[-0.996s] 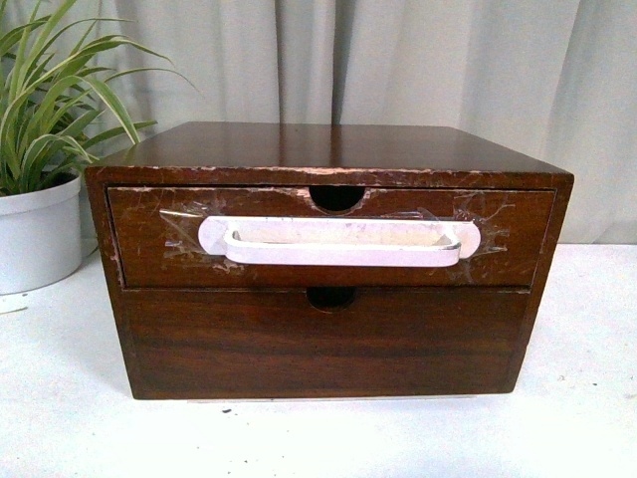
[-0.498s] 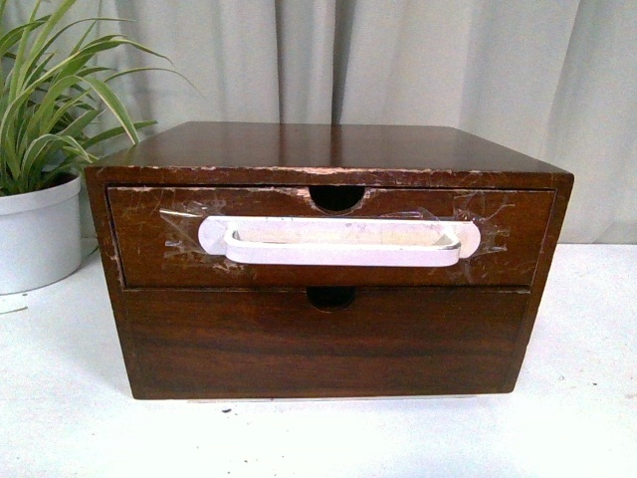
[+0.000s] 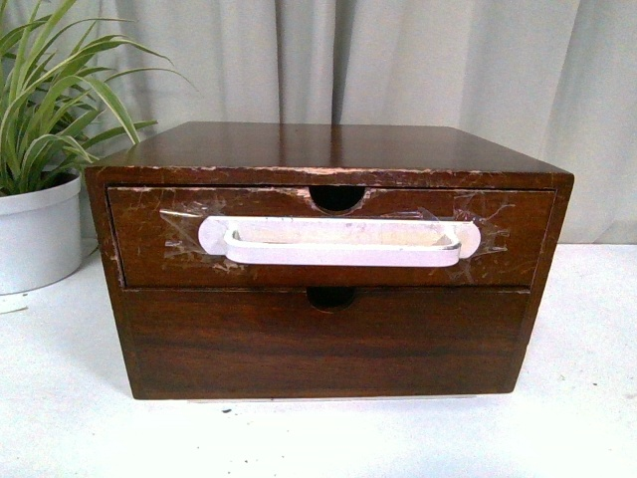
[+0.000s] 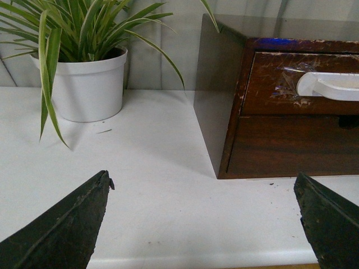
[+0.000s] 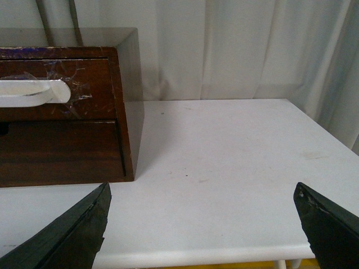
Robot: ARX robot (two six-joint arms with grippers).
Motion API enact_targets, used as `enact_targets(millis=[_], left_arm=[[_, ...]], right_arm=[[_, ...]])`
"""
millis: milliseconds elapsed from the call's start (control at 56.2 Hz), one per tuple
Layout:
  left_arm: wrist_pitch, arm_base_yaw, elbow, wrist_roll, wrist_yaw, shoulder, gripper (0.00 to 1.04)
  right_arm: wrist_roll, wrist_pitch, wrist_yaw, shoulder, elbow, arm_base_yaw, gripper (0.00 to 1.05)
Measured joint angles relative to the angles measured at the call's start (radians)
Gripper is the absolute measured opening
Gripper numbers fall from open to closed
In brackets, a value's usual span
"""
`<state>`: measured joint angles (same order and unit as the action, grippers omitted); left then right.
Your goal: Open drawer
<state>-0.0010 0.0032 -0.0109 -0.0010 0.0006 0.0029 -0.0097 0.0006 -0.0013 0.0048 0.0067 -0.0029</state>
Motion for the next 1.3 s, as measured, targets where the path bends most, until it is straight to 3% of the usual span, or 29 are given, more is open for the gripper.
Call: enact_targets(millis=[534, 569, 658, 783, 943, 1068, 1299], left_arm=[[0.000, 0.000, 0.000, 0.000, 0.000, 0.000, 0.98], [0.000, 0.000, 0.000, 0.000, -0.001, 0.000, 0.98], [-0.034, -0.010, -0.018, 0.000, -0.050, 0.051, 0.98], [0.018, 0.018, -0.066, 0.072, 0.090, 0.196, 0.98], [0.054, 0.024, -0.183, 0.261, 0.287, 0.420, 0.98], [-0.007, 0.015, -0.318, 0.471, 0.427, 0.621, 0.98], [-0.161, -0.061, -0.585, 0.789, 0.533, 0.903, 0.98]], right_arm=[[0.000, 0.000, 0.000, 0.000, 0.000, 0.000, 0.96], [-0.015, -0.019, -0.068, 0.012, 0.005, -0.018, 0.96], [-0.100, -0.093, -0.404, 0.114, 0.053, -0.103, 0.96], [-0.201, -0.075, -0.521, 0.254, 0.126, -0.104, 0.96], [-0.357, -0.041, -0.515, 0.476, 0.278, -0.082, 0.96], [-0.469, -0.064, -0.500, 0.624, 0.396, -0.046, 0.96], [-0.630, -0.136, -0.446, 0.801, 0.610, 0.063, 0.96]])
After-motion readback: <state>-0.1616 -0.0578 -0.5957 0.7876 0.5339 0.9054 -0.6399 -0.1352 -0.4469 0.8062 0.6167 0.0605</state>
